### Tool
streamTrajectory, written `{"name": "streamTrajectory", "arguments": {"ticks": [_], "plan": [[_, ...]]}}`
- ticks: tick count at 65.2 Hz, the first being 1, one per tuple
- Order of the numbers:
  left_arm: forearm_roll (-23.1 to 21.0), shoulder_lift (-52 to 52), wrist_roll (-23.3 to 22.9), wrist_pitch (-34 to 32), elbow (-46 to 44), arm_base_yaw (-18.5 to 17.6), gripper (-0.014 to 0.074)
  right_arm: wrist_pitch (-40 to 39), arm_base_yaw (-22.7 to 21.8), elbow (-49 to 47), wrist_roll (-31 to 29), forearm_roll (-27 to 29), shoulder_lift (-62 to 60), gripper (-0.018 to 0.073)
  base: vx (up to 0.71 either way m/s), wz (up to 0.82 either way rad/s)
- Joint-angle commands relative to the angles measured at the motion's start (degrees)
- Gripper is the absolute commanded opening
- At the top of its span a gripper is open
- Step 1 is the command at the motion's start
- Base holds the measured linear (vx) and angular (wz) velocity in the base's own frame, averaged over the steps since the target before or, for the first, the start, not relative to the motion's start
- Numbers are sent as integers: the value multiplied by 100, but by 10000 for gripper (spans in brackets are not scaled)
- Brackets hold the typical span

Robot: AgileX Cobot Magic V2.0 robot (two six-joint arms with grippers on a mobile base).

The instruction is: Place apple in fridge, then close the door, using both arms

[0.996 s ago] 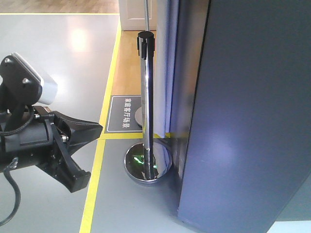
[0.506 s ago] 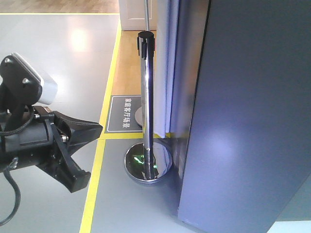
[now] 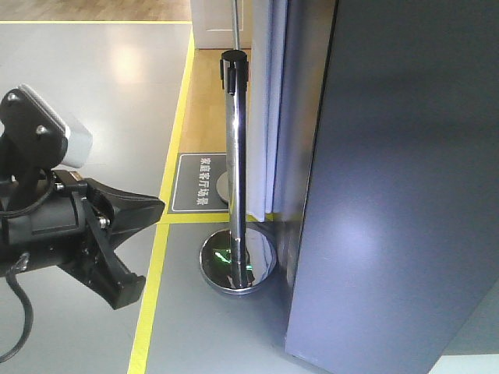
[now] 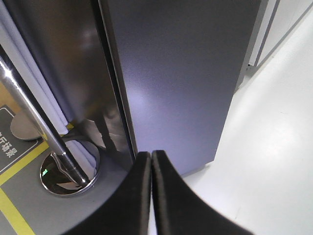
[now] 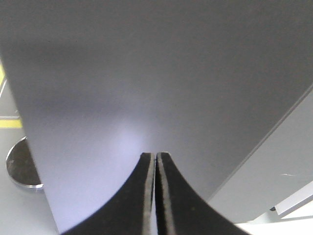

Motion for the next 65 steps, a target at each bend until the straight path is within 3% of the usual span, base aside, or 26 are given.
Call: {"name": "streamTrajectory", "arguments": {"ticks": [1,13,23,29,65], "plan": [[-93,-88,-9,-323,-126,5,-6,-564,-519,-536,-613,573,320,-3,0,0],[-93,-88,-9,-323,-126,5,-6,-1066,-1440,-1169,-1918,2048,1040,-2,0,0],[-93,-88,-9,-323,-126,5,-6,-1854,-1817,-1482,-2543,2874,1510,-2,0,0],[-93,-88,-9,-323,-126,5,-6,-2200,-1813,-1629,-2772,2946,1761,-2,0,0],[-93,-88,-9,-323,-126,5,-6,-3769,-1813,-2671,-2723,3045,3575,-2,0,0]]}}
